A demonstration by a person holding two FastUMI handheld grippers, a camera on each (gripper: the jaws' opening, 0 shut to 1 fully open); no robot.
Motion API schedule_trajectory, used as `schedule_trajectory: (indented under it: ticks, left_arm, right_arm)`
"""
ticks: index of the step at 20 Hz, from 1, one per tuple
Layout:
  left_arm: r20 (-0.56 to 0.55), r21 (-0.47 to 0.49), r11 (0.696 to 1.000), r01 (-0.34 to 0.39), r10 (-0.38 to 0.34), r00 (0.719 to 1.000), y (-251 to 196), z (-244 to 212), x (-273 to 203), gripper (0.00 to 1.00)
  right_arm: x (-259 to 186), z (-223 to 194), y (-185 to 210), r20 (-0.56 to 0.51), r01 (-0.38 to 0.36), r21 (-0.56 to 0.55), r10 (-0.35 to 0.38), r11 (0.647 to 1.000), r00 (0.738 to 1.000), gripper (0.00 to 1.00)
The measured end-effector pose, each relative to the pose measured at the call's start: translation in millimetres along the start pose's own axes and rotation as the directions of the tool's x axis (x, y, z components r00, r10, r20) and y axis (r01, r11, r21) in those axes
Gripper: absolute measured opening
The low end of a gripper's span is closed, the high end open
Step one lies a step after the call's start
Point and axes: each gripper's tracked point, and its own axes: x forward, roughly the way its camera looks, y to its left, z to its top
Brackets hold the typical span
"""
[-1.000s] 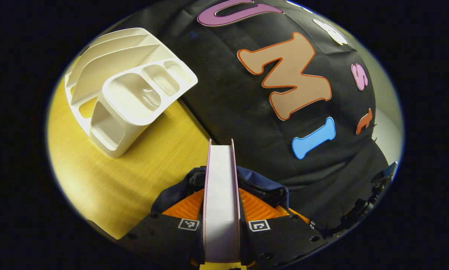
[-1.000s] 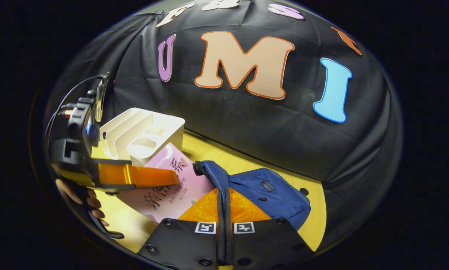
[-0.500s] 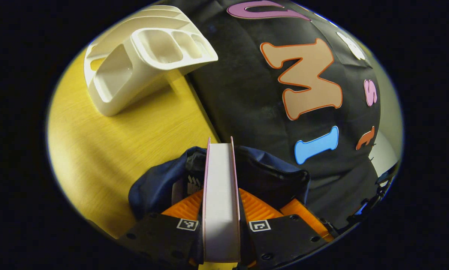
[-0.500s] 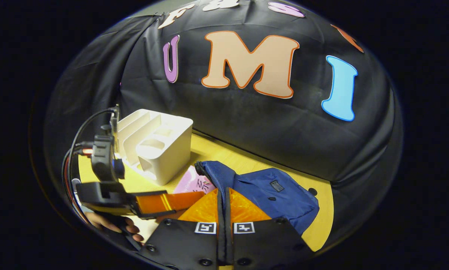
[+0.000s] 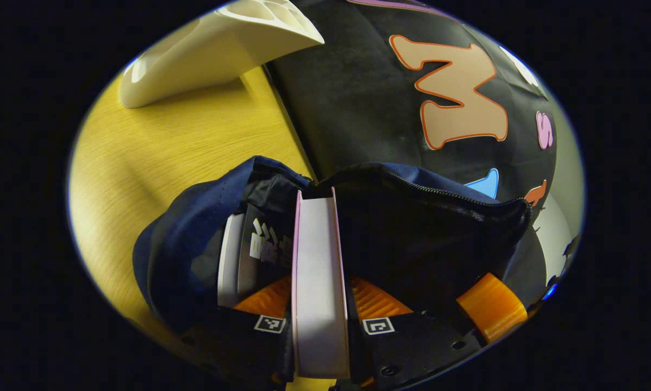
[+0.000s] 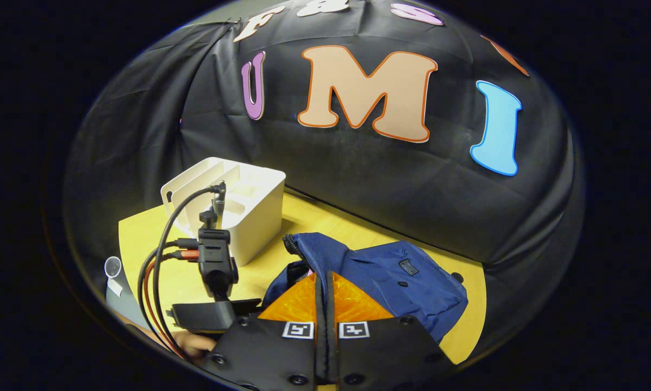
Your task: Open the schoolbag, grab two books from the bookshelf and put them into the schoolbag.
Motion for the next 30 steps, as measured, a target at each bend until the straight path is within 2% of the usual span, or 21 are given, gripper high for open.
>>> schedule_trajectory:
  ticks: [2, 4, 5, 6, 8, 9, 10, 11, 14, 15, 17, 19, 20, 23, 25, 26, 27, 28, 29, 30]
  left_arm:
    - [-0.027, 0.042, 0.999, -0.022, 0.024, 0.999, 5.4, -5.2, 3.9, 0.39]
    - [-0.072, 0.126, 0.989, -0.073, 0.082, 0.994, 13.8, -15.1, -2.8, 0.49]
    - [-0.076, 0.166, 0.983, -0.080, 0.094, 0.993, 13.0, -12.4, -9.3, 0.64]
    - [-0.063, 0.210, 0.973, -0.091, 0.106, 0.992, 11.8, -6.0, -15.5, 0.70]
    - [-0.039, 0.315, 0.940, -0.133, 0.153, 0.987, 15.6, 9.7, -34.1, 0.94]
    - [-0.029, 0.354, 0.925, -0.138, 0.159, 0.987, 10.9, 18.5, -47.2, 0.89]
    - [-0.012, 0.386, 0.913, -0.132, 0.149, 0.989, 2.9, 29.7, -60.0, 0.95]
    - [0.009, 0.421, 0.897, -0.131, 0.141, 0.990, -5.3, 42.9, -69.5, 0.95]
    - [0.108, 0.548, 0.823, -0.151, 0.110, 0.988, -35.1, 91.0, -101.9, 0.94]
    - [0.146, 0.577, 0.801, -0.160, 0.091, 0.985, -46.6, 109.4, -109.7, 0.94]
    - [0.206, 0.620, 0.764, -0.178, 0.060, 0.977, -62.1, 139.1, -124.1, 0.94]
    - [0.255, 0.658, 0.723, -0.210, 0.048, 0.966, -71.8, 164.2, -141.9, 0.94]
    - [0.280, 0.677, 0.698, -0.234, 0.050, 0.959, -74.7, 177.1, -148.3, 0.94]
    - [0.355, 0.725, 0.621, -0.299, 0.035, 0.934, -78.5, 207.9, -170.1, 0.94]
    - [0.427, 0.748, 0.554, -0.367, 0.022, 0.904, -83.1, 231.6, -185.9, 0.92]
    - [0.468, 0.755, 0.519, -0.401, 0.002, 0.884, -88.4, 245.4, -196.0, 0.95]
    - [0.503, 0.760, 0.487, -0.429, -0.025, 0.864, -94.4, 257.8, -206.5, 0.95]
    - [0.535, 0.760, 0.463, -0.456, -0.048, 0.843, -102.0, 265.9, -215.0, 0.92]
    - [0.553, 0.766, 0.438, -0.472, -0.073, 0.830, -107.5, 272.7, -223.3, 0.95]
    - [0.565, 0.770, 0.417, -0.483, -0.093, 0.820, -113.3, 279.4, -229.6, 0.92]
  right_arm:
    - [0.8, -1.2, -4.0, -0.001, 0.004, 0.010, -0.004, 1.000, 1.000, 0.03]
    - [2.3, -1.9, -6.9, -0.003, 0.007, 0.019, -0.007, 1.000, 1.000, 0.03]
    - [2.9, -1.6, -8.1, -0.002, 0.009, 0.022, -0.009, 1.000, 1.000, 0.03]
    - [4.4, -1.6, -8.3, -0.002, 0.010, 0.026, -0.010, 1.000, 1.000, 0.03]
    - [4.5, -2.8, -10.2, -0.004, 0.012, 0.041, -0.012, 0.999, 1.000, 0.04]
    - [5.1, -3.5, -11.0, -0.006, 0.014, 0.048, -0.014, 0.999, 1.000, 0.03]
    - [5.2, -5.4, -10.4, -0.015, 0.013, 0.056, -0.012, 0.998, 1.000, 0.03]
    - [4.8, -5.1, -9.9, -0.018, 0.010, 0.067, -0.009, 0.998, 1.000, 0.04]
    - [4.2, -3.8, -8.3, -0.024, 0.015, 0.084, -0.013, 0.996, 1.000, 0.10]
    - [4.3, -2.3, -4.9, -0.014, 0.009, 0.097, -0.007, 0.995, 1.000, 0.15]
    - [-0.2, 4.4, 4.5, 0.015, -0.003, 0.125, 0.001, 0.992, 1.000, 0.34]
    - [-3.5, 16.6, 11.7, 0.057, -0.004, 0.141, -0.004, 0.990, 0.998, 0.68]
    - [-6.0, 23.2, 14.6, 0.084, 0.000, 0.152, -0.013, 0.988, 0.996, 0.63]
    - [-13.0, 51.4, 18.2, 0.177, 0.028, 0.205, -0.065, 0.978, 0.982, 0.90]
    - [-19.2, 67.4, 17.8, 0.229, 0.062, 0.241, -0.119, 0.968, 0.966, 0.98]
    - [-19.0, 73.7, 17.3, 0.247, 0.084, 0.253, -0.149, 0.964, 0.958, 0.98]
    - [-21.5, 79.4, 15.7, 0.263, 0.112, 0.265, -0.184, 0.958, 0.947, 0.98]
    - [-26.2, 83.0, 12.3, 0.278, 0.137, 0.281, -0.217, 0.950, 0.936, 0.94]
    - [-30.5, 88.1, 9.6, 0.292, 0.158, 0.302, -0.249, 0.940, 0.923, 1.00]
    - [-33.3, 93.5, 9.6, 0.305, 0.175, 0.323, -0.277, 0.930, 0.911, 1.00]
